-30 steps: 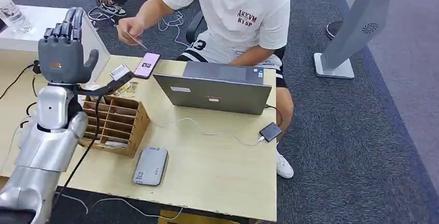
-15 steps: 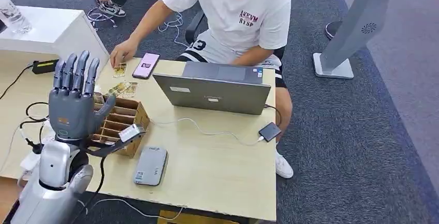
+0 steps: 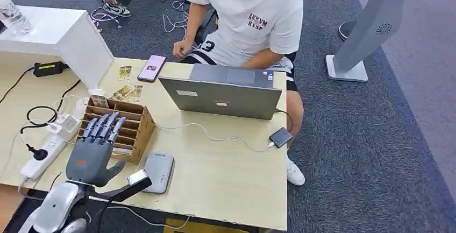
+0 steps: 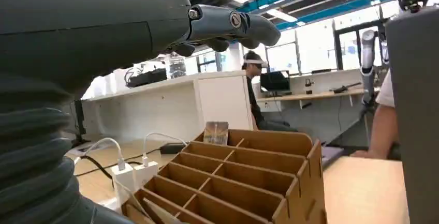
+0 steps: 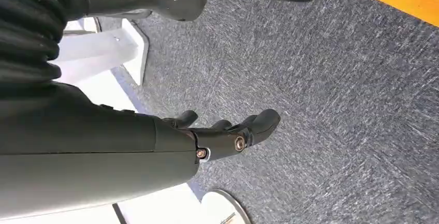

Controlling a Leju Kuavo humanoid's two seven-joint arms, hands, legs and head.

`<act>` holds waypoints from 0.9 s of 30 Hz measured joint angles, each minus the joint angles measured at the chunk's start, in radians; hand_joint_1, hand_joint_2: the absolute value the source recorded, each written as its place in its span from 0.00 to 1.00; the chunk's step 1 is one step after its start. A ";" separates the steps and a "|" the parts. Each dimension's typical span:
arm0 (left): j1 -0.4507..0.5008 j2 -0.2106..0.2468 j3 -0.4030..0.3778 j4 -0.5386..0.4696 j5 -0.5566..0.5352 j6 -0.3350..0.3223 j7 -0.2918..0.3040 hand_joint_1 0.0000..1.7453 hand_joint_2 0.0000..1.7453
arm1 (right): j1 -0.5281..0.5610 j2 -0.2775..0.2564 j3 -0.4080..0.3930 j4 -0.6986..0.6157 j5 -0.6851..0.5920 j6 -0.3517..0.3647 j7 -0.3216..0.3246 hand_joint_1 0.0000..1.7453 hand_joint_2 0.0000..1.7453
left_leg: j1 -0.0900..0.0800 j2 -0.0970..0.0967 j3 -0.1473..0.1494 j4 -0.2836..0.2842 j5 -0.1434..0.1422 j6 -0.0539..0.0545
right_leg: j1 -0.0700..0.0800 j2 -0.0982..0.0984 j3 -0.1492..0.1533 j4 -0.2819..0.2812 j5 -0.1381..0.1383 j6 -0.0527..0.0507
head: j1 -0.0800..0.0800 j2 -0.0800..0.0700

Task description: Pass the card to the sensor for recognition and then transmit it.

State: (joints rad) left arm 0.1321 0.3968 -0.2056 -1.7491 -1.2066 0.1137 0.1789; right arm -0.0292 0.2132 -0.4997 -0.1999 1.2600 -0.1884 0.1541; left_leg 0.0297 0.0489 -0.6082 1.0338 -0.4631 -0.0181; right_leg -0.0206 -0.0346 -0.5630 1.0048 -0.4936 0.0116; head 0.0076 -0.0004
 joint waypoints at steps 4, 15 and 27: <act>0.007 0.011 0.005 0.015 0.005 -0.016 0.033 0.00 1.00 | 0.000 0.000 0.000 0.000 0.001 0.002 0.002 0.00 1.00 | 0.000 0.000 0.000 0.000 0.000 0.000 | 0.000 0.000 0.000 0.000 0.000 0.000 | 0.000 0.000; 0.006 0.010 0.052 0.063 0.003 -0.010 0.058 0.00 1.00 | 0.000 0.001 0.000 0.000 0.015 0.004 0.006 0.00 1.00 | 0.000 0.000 0.000 0.000 0.000 0.000 | 0.000 0.000 0.000 0.000 0.000 0.000 | 0.000 0.000; 0.005 0.009 0.079 0.095 0.007 -0.010 0.064 0.00 1.00 | 0.000 0.001 0.000 0.000 0.016 0.006 0.011 0.00 1.00 | 0.000 0.000 0.000 0.000 0.000 0.000 | 0.000 0.000 0.000 0.000 0.000 0.000 | -0.001 0.000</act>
State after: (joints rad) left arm 0.1370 0.4059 -0.1266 -1.6544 -1.1997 0.1034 0.2430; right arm -0.0296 0.2144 -0.4997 -0.1999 1.2764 -0.1827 0.1648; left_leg 0.0296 0.0487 -0.6081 1.0339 -0.4631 -0.0181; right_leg -0.0208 -0.0347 -0.5629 1.0048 -0.4935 0.0116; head 0.0069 -0.0004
